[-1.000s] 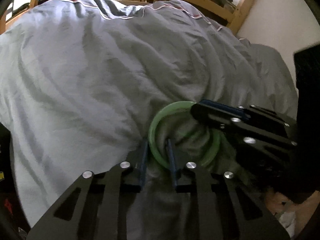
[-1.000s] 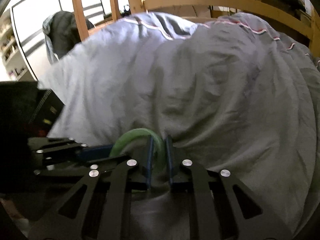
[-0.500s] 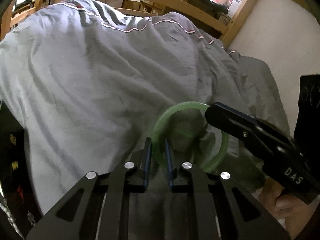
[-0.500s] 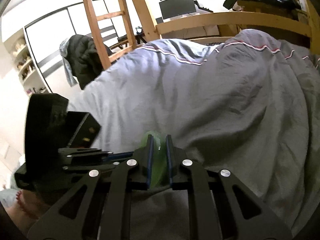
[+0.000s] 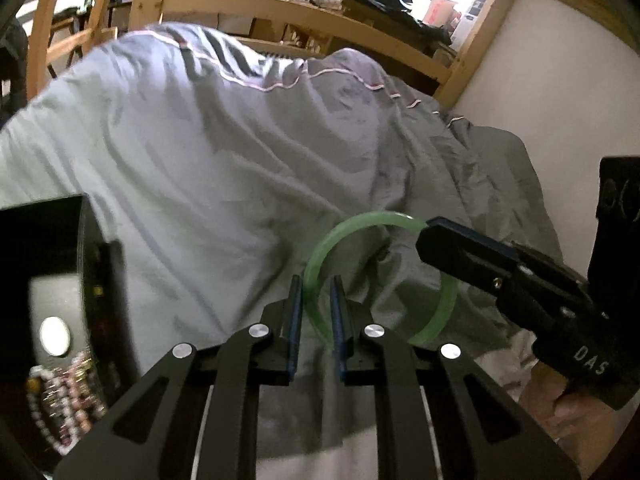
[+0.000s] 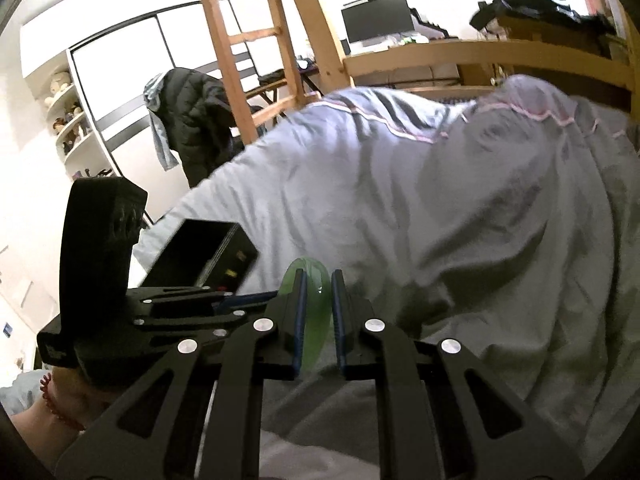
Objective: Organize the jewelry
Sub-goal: 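Carry green jade bangle into the black box and open both tools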
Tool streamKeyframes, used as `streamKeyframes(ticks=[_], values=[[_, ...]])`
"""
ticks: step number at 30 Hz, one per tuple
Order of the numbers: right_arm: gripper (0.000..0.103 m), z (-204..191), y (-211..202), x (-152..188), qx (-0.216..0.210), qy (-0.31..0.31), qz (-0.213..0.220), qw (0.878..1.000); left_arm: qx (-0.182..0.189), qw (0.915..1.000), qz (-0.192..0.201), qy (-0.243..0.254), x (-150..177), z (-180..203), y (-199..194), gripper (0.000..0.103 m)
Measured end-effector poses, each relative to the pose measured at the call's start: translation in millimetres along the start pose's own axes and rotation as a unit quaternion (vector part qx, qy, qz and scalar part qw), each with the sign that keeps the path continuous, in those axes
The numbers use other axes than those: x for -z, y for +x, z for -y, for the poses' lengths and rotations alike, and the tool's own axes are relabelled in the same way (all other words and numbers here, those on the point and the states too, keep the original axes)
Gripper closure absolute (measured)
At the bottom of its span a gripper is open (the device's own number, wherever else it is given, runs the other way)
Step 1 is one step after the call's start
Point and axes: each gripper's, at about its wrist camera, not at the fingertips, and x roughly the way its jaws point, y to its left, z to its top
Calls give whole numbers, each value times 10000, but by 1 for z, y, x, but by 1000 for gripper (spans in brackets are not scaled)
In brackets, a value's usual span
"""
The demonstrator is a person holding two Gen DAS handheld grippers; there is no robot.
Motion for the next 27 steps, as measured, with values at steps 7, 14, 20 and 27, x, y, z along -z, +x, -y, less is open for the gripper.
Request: streamKeyframes(ticks=[7, 14, 20, 27], values=[[90, -48, -14, -4, -109, -179, 108, 9997, -355, 9994, 35, 42, 8, 1, -43, 90], [90, -107, 2, -3, -369, -449, 19, 9983, -822, 9963, 195, -135, 16, -37, -99, 90], [90, -152, 30, -5, -696, -535, -69, 9961, -1195, 9920, 250, -336, 26, -78, -132, 90], [90, -182, 70, 10, -732, -637, -364, 9946, -1327, 9895, 141, -558, 35, -119, -135, 90]])
